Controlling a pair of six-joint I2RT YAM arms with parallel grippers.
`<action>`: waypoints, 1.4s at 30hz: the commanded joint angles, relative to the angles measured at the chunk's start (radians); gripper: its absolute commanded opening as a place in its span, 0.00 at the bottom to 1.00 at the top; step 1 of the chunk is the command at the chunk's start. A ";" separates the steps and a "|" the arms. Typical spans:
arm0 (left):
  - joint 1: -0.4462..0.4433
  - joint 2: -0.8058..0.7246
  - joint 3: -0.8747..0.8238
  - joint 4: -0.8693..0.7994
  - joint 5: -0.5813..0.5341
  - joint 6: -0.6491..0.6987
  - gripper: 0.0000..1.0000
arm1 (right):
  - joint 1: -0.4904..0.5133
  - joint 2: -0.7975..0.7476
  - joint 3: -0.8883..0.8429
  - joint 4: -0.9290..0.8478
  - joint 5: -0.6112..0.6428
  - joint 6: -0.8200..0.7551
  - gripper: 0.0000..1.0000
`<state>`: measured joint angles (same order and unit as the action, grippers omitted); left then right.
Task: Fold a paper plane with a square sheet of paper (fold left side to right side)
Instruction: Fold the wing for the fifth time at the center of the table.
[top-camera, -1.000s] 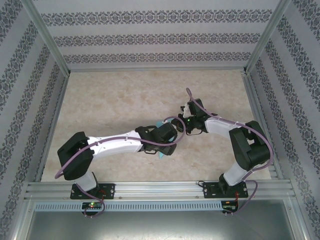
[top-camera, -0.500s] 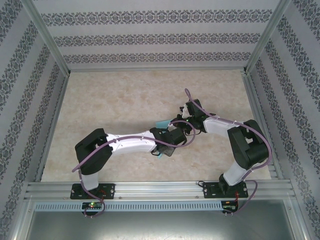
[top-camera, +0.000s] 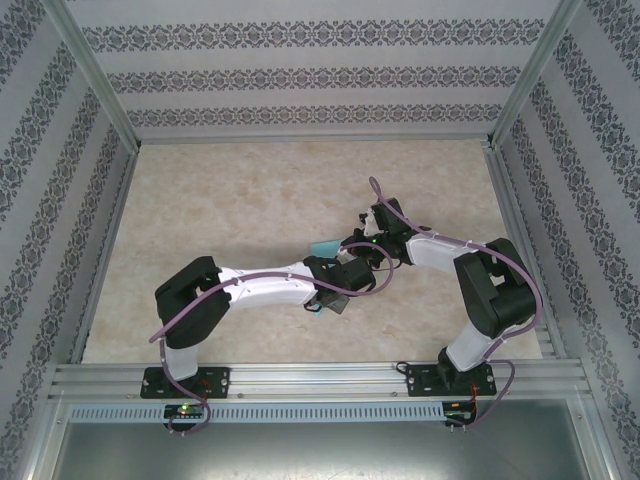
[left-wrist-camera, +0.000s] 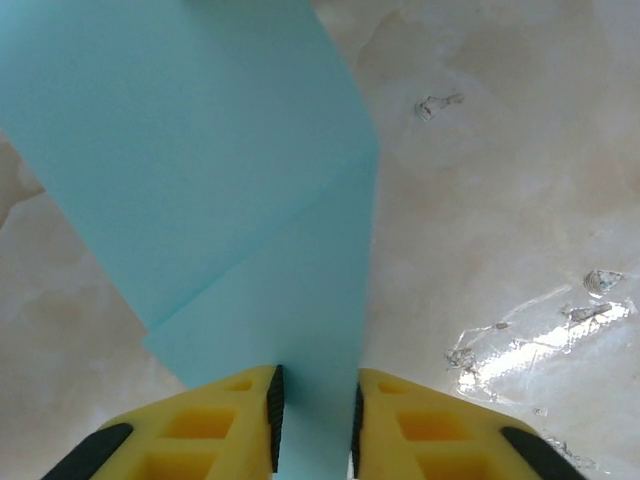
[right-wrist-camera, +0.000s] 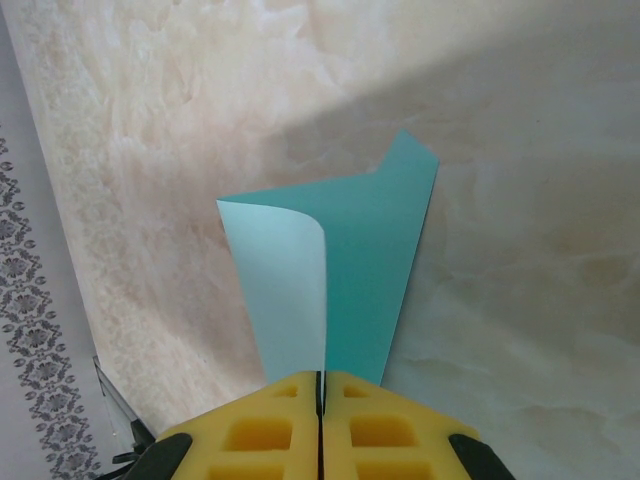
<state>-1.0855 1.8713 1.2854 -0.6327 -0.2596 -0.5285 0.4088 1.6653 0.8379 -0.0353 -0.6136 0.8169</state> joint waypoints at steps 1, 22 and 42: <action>-0.013 0.014 0.017 -0.033 -0.016 -0.001 0.23 | 0.005 0.021 0.027 -0.021 0.000 -0.001 0.06; 0.052 -0.009 -0.033 0.050 0.097 -0.007 0.08 | -0.086 -0.180 -0.035 -0.021 0.085 -0.036 0.44; 0.281 -0.184 -0.375 0.664 0.597 -0.231 0.07 | -0.190 -0.390 -0.270 -0.058 0.095 -0.150 0.62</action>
<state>-0.8272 1.6932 0.9485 -0.1295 0.2226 -0.6727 0.1925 1.2671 0.5816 -0.1154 -0.5129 0.6998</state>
